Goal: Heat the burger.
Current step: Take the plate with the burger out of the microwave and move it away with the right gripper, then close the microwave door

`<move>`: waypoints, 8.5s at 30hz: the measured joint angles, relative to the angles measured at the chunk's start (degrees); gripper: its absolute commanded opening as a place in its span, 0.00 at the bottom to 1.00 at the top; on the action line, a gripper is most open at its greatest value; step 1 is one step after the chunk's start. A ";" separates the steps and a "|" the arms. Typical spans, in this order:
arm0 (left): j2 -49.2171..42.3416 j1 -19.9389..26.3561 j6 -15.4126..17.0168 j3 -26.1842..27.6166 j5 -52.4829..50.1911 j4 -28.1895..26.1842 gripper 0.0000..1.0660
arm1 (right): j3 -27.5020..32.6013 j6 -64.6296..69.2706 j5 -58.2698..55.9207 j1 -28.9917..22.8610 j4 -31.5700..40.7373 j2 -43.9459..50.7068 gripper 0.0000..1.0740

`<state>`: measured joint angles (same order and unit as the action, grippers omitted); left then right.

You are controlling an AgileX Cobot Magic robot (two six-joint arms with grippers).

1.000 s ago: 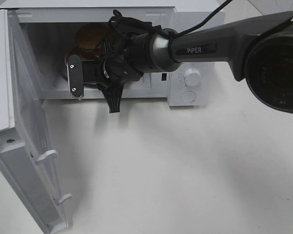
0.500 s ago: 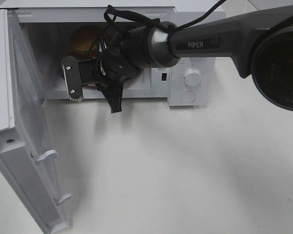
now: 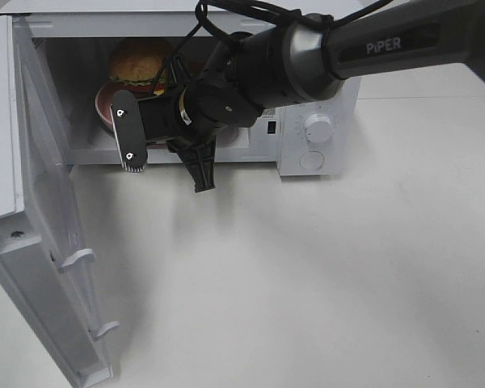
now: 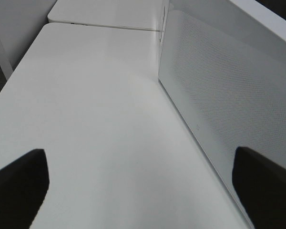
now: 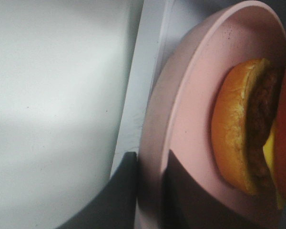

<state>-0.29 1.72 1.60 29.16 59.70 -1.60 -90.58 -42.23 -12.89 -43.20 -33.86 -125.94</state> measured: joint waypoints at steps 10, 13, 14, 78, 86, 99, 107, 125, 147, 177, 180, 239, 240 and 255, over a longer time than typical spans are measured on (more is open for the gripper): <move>0.00 0.00 0.00 0.00 0.00 0.00 0.96 | 9.34 0.00 3.21 0.00 0.00 5.84 0.00; 0.00 0.00 0.00 0.00 0.00 0.00 0.96 | 12.32 0.00 4.81 0.00 0.00 7.39 0.00; 0.00 0.00 0.00 0.00 0.00 0.00 0.96 | 14.27 0.00 5.39 0.00 0.00 8.42 0.00; 0.00 0.00 0.00 0.00 0.00 0.00 0.96 | 60.62 0.00 9.28 0.00 -2.23 51.45 0.00; 0.00 0.00 0.00 0.00 0.00 0.00 0.96 | 64.23 1.20 5.16 0.00 -2.64 58.96 0.00; 0.00 0.00 0.00 0.00 0.00 0.00 0.96 | 68.53 10.08 -4.64 0.00 -5.50 70.36 0.00; 0.00 0.00 0.00 0.00 0.00 0.00 0.96 | 69.10 18.11 -14.84 0.00 -9.28 75.63 0.00; 0.00 0.00 0.00 0.00 0.00 0.00 0.96 | 69.10 30.54 -26.93 0.00 -10.94 76.15 0.00; 0.00 0.00 0.00 0.00 0.00 0.00 0.96 | 63.88 61.99 -37.76 0.00 -17.82 61.99 0.00; 0.00 0.00 0.00 0.00 0.00 0.00 0.96 | 51.97 96.09 -53.86 0.00 -17.42 40.28 0.00; 0.00 0.00 0.00 0.00 0.00 0.00 0.96 | 51.97 98.15 -53.80 0.00 -17.53 38.16 0.00; 0.00 0.00 0.00 0.00 0.00 0.00 0.96 | 51.57 100.55 -31.63 7.68 -7.22 35.47 0.53; 0.00 0.00 0.00 0.00 0.00 0.00 0.96 | 51.57 98.72 -31.17 7.68 -6.19 37.07 0.53; 0.00 0.00 0.00 0.00 0.00 0.00 0.96 | 51.57 68.30 -28.88 7.68 11.86 59.42 0.73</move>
<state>-0.29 1.72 1.60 29.16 59.70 -1.60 -39.02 26.07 -41.77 -35.52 -22.00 -66.52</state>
